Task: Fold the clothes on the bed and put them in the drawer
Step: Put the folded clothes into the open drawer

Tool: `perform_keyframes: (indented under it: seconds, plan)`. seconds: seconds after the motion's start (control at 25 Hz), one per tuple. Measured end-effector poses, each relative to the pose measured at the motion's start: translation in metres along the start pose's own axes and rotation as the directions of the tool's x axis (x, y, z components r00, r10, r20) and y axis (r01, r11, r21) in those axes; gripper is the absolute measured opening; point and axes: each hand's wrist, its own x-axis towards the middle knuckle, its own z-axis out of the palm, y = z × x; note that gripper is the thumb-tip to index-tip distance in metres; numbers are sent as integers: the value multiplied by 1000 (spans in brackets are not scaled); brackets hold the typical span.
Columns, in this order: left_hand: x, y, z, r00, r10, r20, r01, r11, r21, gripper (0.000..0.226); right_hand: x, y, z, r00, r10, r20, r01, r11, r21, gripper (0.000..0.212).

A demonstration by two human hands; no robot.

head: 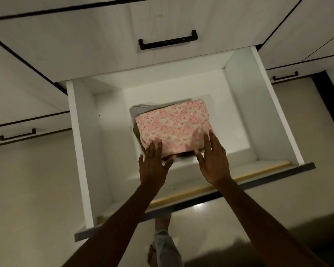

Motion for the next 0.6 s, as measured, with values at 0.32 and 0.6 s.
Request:
perform_keyframes:
  seconds: [0.32, 0.6]
  plan:
    - [-128, 29, 5, 999, 18, -42, -20, 998, -61, 67, -121, -25, -25, 998, -60, -37, 58, 997, -42, 63]
    - [-203, 27, 27, 996, 80, -44, -75, 992, 105, 79, -199, -25, -10, 999, -13, -30, 13, 1000, 0, 65]
